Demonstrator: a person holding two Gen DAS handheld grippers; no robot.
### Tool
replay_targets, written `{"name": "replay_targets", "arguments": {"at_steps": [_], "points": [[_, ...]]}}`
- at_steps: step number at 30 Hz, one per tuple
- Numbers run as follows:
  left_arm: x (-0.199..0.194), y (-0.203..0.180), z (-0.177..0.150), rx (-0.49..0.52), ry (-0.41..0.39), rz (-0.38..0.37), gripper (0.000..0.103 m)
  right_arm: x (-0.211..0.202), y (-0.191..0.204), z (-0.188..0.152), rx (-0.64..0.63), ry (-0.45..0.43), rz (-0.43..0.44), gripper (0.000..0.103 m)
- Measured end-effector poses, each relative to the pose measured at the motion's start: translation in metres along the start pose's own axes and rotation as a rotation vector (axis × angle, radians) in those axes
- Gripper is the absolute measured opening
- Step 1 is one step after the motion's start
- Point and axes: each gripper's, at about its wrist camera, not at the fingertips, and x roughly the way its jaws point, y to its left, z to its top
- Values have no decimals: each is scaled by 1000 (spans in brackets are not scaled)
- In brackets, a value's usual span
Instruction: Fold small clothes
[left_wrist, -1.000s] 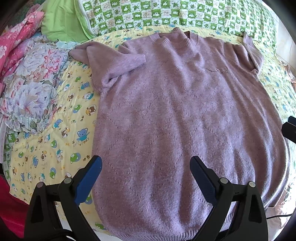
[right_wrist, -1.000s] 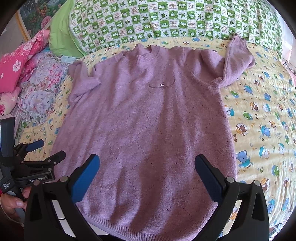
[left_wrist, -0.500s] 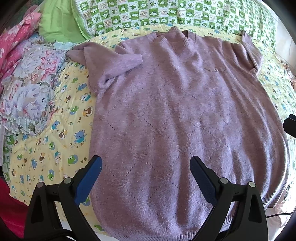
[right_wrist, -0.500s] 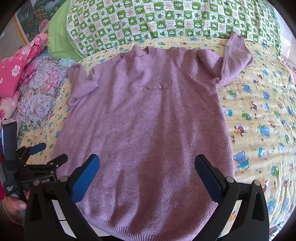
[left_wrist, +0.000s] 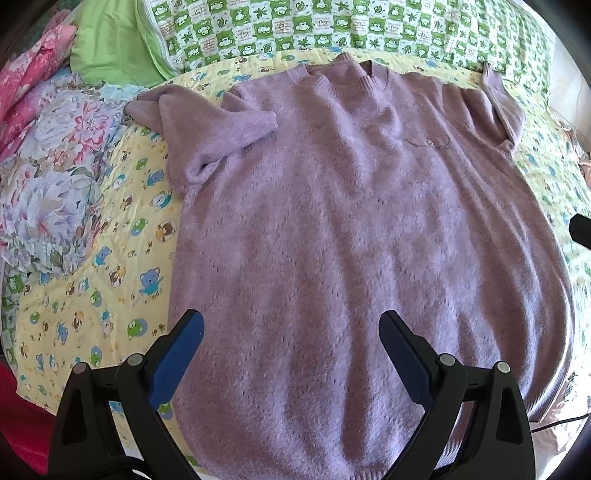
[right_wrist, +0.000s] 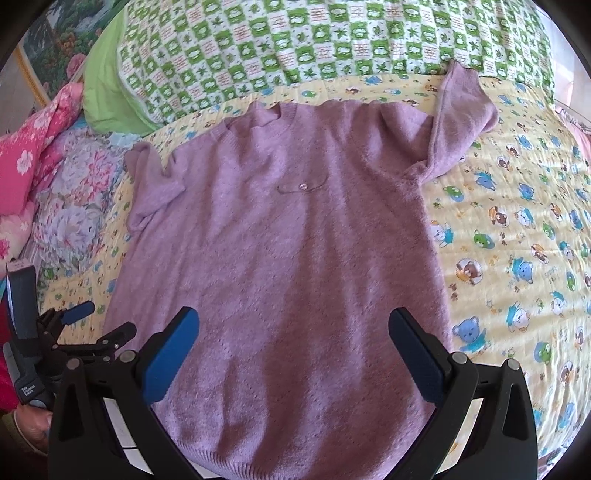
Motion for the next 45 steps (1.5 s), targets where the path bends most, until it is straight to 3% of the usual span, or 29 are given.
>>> {"name": "replay_targets", "arguments": {"at_steps": [7, 15, 20, 27, 32, 35, 36, 37, 38, 40, 42, 45], "points": [[5, 1, 40, -21, -18, -19, 96, 2, -49, 57, 92, -38, -28, 102], [30, 4, 111, -81, -21, -16, 96, 15, -127, 157, 208, -150, -93, 102], [51, 0, 148, -116, -13, -59, 96, 47, -167, 222, 249, -183, -171, 99], [98, -18, 182, -103, 52, -101, 96, 120, -212, 300, 280, -145, -266, 88], [126, -28, 203, -84, 67, -111, 96, 171, -238, 321, 280, -38, -346, 84], [140, -25, 213, -102, 80, -117, 96, 179, -253, 318, 269, -18, -383, 55], [145, -23, 214, -114, 95, -129, 96, 177, -256, 317, 265, -21, -388, 41], [147, -20, 215, -125, 99, -137, 96, 171, -261, 315, 273, -28, -380, 21], [148, -17, 215, -132, 100, -143, 96, 165, -263, 314, 285, -35, -364, 8], [148, -11, 214, -136, 100, -151, 96, 144, -259, 312, 310, -88, -299, 8], [145, -6, 212, -138, 103, -164, 96, 116, -232, 312, 286, -170, -165, 8], [133, 7, 206, -145, 104, -215, 96, 78, -150, 308, 147, -221, 111, 8]]}}
